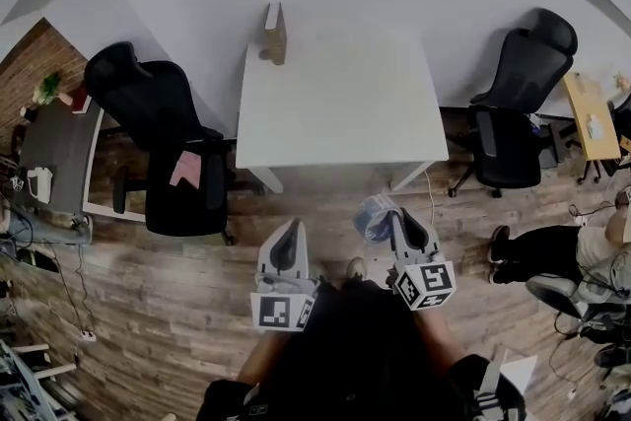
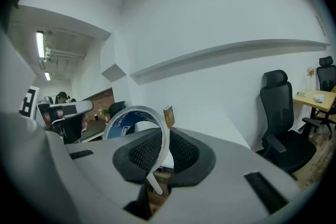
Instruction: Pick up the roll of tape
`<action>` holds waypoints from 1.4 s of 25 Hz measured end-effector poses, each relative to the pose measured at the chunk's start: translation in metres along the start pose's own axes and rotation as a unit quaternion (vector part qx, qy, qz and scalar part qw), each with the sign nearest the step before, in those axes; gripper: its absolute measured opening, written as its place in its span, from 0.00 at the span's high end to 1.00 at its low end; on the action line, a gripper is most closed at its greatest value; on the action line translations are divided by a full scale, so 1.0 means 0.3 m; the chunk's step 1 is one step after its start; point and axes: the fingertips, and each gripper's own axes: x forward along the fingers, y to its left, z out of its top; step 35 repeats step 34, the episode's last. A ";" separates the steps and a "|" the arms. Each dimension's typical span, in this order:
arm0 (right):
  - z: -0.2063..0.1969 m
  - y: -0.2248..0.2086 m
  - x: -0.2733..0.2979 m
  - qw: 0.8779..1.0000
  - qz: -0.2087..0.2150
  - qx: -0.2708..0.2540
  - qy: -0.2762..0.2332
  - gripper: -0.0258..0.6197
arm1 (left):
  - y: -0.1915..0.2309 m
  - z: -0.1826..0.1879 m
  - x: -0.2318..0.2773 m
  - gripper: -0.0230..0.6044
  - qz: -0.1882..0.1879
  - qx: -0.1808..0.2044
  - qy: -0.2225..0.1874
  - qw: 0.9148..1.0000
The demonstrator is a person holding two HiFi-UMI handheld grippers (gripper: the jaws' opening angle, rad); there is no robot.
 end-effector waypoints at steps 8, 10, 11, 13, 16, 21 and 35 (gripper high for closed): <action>0.023 -0.037 -0.025 1.000 0.013 0.005 -0.010 0.87 | -0.064 -0.016 0.046 0.94 -0.004 0.004 0.004 1.000; 0.027 -0.042 -0.021 1.000 0.014 0.002 -0.012 0.87 | -0.069 -0.021 0.055 0.94 -0.005 0.006 0.006 1.000; 0.029 -0.044 -0.019 1.000 0.014 0.001 -0.013 0.87 | -0.070 -0.022 0.058 0.94 -0.005 0.007 0.006 1.000; 0.033 -0.048 -0.011 1.000 0.015 0.000 -0.014 0.87 | -0.069 -0.023 0.065 0.94 -0.005 0.009 0.008 1.000; 0.034 -0.049 0.003 1.000 0.017 0.000 -0.015 0.87 | -0.062 -0.022 0.074 0.94 -0.004 0.009 0.008 1.000; 0.045 -0.037 0.032 1.000 0.023 -0.002 -0.014 0.87 | -0.038 -0.020 0.089 0.94 0.002 0.007 0.006 1.000; 0.067 -0.002 0.112 0.999 0.039 -0.008 -0.020 0.87 | 0.021 -0.011 0.132 0.94 0.006 0.010 0.005 1.000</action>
